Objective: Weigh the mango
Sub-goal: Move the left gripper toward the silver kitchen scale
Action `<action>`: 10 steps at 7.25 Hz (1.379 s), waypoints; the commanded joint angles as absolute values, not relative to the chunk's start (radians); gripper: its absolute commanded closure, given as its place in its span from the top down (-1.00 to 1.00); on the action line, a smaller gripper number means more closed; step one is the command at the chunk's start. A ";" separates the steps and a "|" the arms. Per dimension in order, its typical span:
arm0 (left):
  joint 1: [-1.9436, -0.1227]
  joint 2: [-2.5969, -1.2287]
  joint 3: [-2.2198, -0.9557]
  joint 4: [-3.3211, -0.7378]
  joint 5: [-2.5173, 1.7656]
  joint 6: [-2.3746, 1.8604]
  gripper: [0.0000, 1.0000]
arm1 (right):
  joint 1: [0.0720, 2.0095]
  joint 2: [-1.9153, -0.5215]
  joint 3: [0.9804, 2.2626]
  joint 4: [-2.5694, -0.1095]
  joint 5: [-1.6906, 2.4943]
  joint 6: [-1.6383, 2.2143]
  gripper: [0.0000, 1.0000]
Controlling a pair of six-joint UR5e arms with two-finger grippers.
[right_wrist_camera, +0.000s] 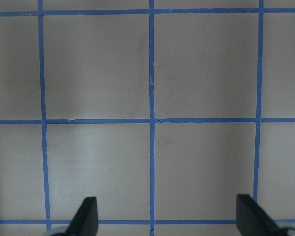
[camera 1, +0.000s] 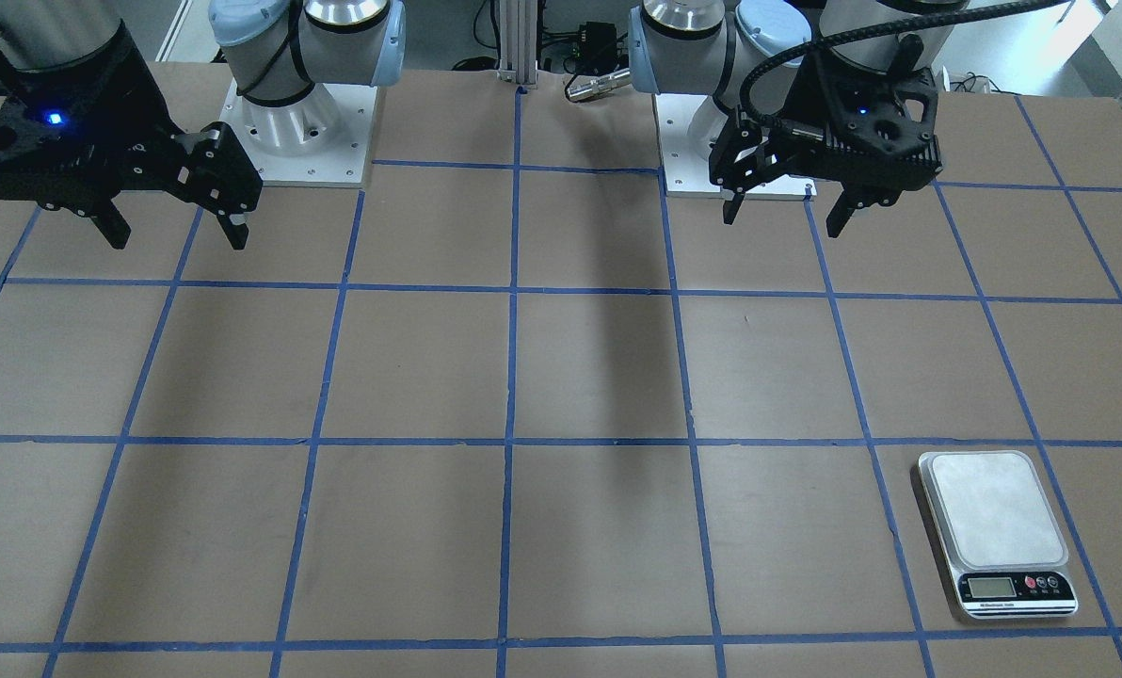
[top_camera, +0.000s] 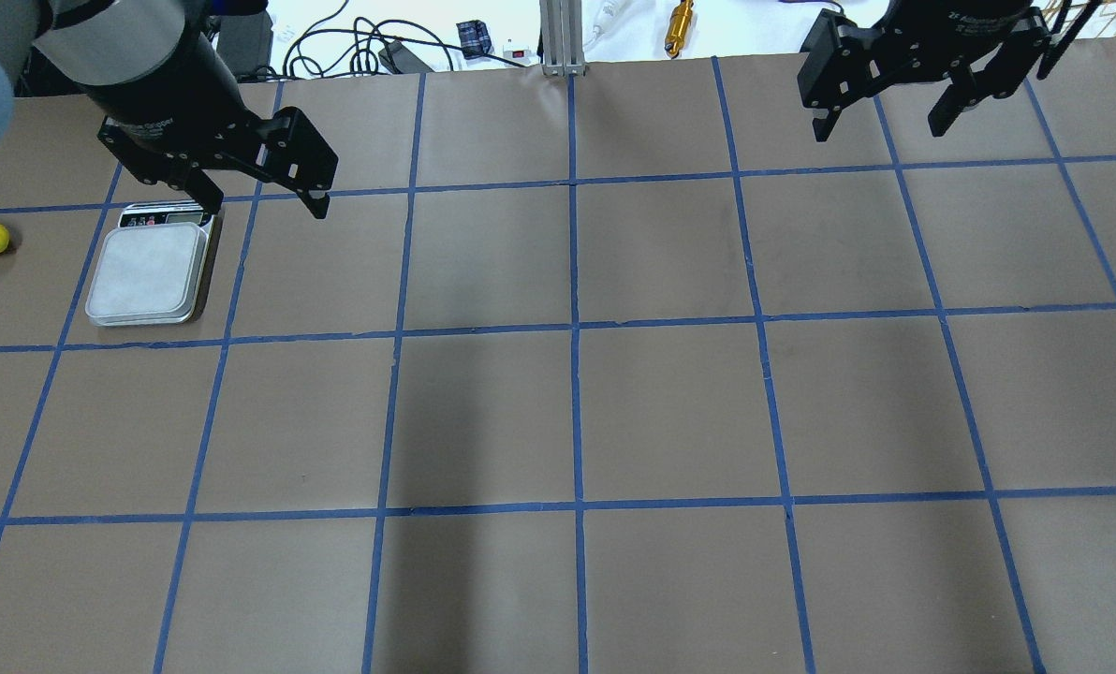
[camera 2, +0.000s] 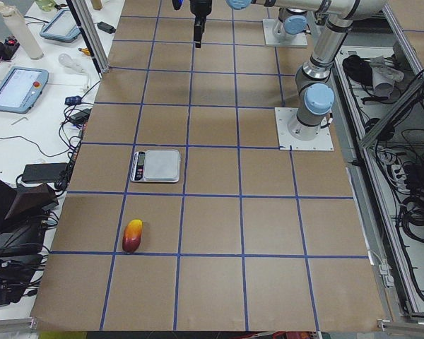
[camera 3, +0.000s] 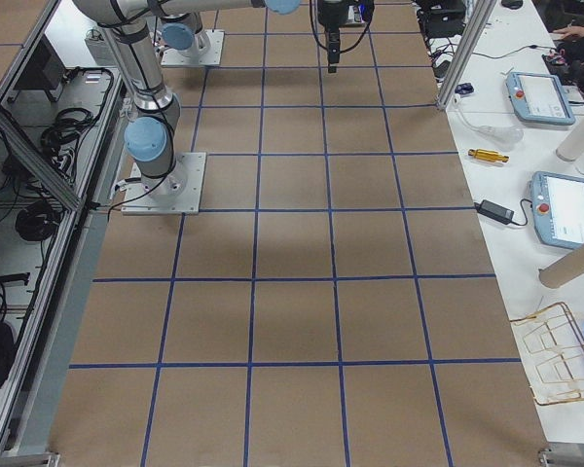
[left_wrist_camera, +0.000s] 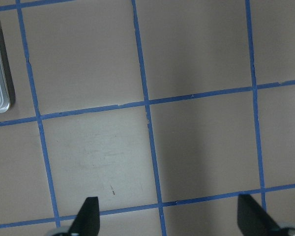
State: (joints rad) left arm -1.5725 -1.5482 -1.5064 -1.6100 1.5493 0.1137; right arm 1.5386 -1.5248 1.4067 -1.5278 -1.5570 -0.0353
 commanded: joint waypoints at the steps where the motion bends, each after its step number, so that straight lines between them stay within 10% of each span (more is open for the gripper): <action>1: -1.572 -1.548 -1.506 -1.611 1.549 0.115 1.00 | 1.539 -1.526 1.407 -1.528 -1.555 -0.035 1.00; 10: -1.392 -1.555 -1.494 -1.634 1.560 0.498 1.00 | 1.537 -1.525 1.407 -1.528 -1.557 -0.035 1.00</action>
State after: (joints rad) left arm -1.4541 -1.5511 -1.4972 -1.6227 1.5590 0.3753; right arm 1.5382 -1.5248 1.4067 -1.5278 -1.5570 -0.0353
